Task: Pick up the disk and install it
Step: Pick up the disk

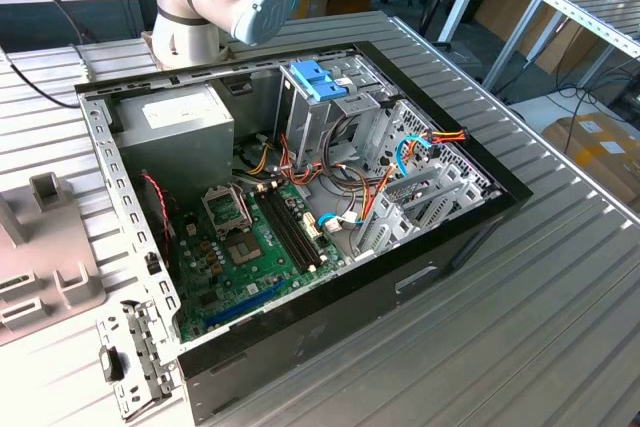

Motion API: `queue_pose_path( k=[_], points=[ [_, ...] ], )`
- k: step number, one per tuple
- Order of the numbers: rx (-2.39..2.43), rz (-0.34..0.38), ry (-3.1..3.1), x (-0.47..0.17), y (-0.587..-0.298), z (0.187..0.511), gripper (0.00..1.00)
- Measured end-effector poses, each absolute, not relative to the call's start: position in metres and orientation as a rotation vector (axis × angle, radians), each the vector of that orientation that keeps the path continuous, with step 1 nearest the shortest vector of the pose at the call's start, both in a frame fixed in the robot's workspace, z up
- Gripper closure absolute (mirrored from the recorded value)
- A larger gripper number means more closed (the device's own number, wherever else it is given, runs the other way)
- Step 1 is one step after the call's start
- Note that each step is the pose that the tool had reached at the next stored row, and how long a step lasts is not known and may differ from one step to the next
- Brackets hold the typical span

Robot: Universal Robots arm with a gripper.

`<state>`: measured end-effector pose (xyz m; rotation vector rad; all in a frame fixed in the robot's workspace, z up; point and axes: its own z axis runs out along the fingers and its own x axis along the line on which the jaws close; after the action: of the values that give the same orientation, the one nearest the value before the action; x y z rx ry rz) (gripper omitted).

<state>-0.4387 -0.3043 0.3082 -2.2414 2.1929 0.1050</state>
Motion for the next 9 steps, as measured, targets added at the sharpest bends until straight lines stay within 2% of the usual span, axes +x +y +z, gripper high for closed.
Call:
queue_pose_path(
  k=[9],
  points=[
    [-2.241,0.105,2.193,-0.4419,-0.3043,0.2995,0.46]
  ],
)
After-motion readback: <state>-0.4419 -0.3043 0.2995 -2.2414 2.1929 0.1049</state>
